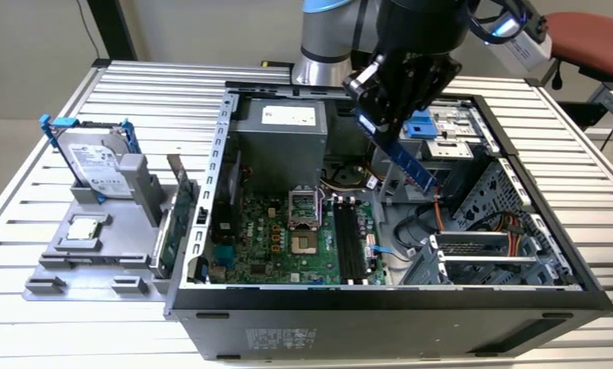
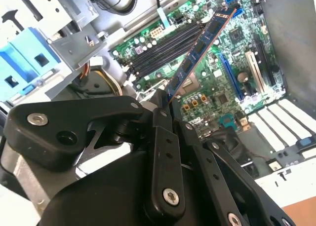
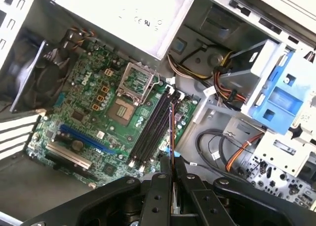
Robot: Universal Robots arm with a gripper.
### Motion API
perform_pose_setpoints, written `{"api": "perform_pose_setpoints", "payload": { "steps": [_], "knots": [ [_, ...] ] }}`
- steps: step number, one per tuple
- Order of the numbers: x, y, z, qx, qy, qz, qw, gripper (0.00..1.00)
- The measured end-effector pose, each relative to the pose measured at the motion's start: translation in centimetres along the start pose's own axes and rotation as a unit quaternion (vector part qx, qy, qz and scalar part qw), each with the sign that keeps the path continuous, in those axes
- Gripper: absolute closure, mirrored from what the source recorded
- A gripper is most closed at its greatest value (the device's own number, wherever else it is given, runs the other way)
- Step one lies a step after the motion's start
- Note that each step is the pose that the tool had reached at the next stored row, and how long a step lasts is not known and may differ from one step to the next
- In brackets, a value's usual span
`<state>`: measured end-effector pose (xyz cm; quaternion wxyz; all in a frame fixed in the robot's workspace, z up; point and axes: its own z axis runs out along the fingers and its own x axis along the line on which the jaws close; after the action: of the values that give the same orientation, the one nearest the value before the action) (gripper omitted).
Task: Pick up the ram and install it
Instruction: 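Insert the ram into the slot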
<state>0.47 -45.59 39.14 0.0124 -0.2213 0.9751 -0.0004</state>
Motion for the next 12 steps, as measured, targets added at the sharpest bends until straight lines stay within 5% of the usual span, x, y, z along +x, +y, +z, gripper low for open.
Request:
{"api": "perform_pose_setpoints", "payload": {
  "steps": [6,12],
  "knots": [
    [0.00,0.00,0.01,0.0008,0.0002,0.034,0.99942,1.00],
    [0.00,0.00,0.02,0.0016,0.0004,0.069,0.99765,1.00]
  ]
}}
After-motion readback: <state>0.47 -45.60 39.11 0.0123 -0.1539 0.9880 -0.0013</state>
